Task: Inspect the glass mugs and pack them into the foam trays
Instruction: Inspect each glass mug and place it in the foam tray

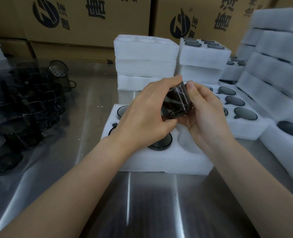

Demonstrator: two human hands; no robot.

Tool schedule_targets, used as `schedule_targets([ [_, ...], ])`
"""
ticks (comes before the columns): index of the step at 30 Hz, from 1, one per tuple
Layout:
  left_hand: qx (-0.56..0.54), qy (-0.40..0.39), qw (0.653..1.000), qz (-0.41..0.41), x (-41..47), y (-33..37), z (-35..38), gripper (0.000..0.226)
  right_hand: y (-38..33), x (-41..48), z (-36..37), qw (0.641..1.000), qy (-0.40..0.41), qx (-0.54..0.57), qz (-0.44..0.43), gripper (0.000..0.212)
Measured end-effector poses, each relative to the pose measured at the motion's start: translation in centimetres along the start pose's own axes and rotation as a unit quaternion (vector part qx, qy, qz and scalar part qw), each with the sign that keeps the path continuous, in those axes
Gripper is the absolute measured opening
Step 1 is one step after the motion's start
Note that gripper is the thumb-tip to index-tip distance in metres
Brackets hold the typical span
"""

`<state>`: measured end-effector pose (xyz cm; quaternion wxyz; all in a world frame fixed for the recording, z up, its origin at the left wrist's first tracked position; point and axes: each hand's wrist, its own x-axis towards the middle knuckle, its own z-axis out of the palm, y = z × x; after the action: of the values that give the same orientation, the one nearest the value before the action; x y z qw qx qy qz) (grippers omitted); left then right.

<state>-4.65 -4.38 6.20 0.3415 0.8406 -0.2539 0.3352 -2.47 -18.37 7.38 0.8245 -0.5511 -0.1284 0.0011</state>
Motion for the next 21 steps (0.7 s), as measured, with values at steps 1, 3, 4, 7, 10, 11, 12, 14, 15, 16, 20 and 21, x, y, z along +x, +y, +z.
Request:
schedule_targets([
  [1, 0.001, -0.003, 1.000, -0.005, 0.01, -0.07, 0.04, 0.071, 0.02, 0.00, 0.00, 1.000, -0.001, -0.003, 0.004, 0.021],
  [3, 0.002, 0.001, 1.000, -0.017, 0.09, -0.22, 0.08, 0.074, 0.05, 0.03, 0.01, 1.000, -0.004, -0.001, 0.013, 0.028],
  [4, 0.000, 0.006, 1.000, -0.025, 0.15, -0.28, 0.07, 0.076, 0.02, -0.01, 0.04, 1.000, -0.011, 0.005, 0.013, 0.030],
  [7, -0.028, 0.024, 0.998, -0.054, 0.25, -0.35, -0.05, 0.080, 0.08, -0.20, 0.25, 0.997, -0.078, 0.025, -0.006, 0.028],
  [10, -0.046, 0.035, 0.995, -0.078, 0.27, -0.29, -0.20, 0.077, 0.46, -0.35, 0.45, 0.993, -0.118, -0.016, -0.015, 0.056],
  [11, -0.041, 0.034, 0.995, -0.078, 0.26, -0.29, -0.23, 0.076, 0.57, -0.40, 0.58, 0.992, -0.114, -0.042, -0.020, 0.064],
  [12, -0.037, 0.031, 0.996, -0.080, 0.22, -0.29, -0.27, 0.075, 0.64, -0.48, 0.72, 0.992, -0.106, -0.062, -0.028, 0.068],
  [14, -0.036, 0.028, 0.995, -0.088, 0.23, -0.25, -0.38, 0.073, 0.66, -0.57, 0.89, 0.993, -0.085, -0.072, -0.041, 0.061],
  [15, -0.040, 0.030, 0.994, -0.094, 0.24, -0.18, -0.44, 0.071, 0.59, -0.62, 0.89, 0.993, -0.077, -0.071, -0.047, 0.054],
  [16, -0.045, 0.033, 0.993, -0.100, 0.26, -0.07, -0.48, 0.069, 0.52, -0.64, 0.82, 0.994, -0.071, -0.072, -0.052, 0.048],
  [20, -0.061, 0.037, 0.992, -0.102, 0.37, 0.31, -0.56, 0.064, 0.50, -0.48, 0.41, 0.994, -0.061, -0.063, -0.059, 0.032],
  [21, -0.061, 0.036, 0.993, -0.097, 0.38, 0.37, -0.54, 0.063, 0.48, -0.36, 0.32, 0.995, -0.052, -0.062, -0.058, 0.028],
])
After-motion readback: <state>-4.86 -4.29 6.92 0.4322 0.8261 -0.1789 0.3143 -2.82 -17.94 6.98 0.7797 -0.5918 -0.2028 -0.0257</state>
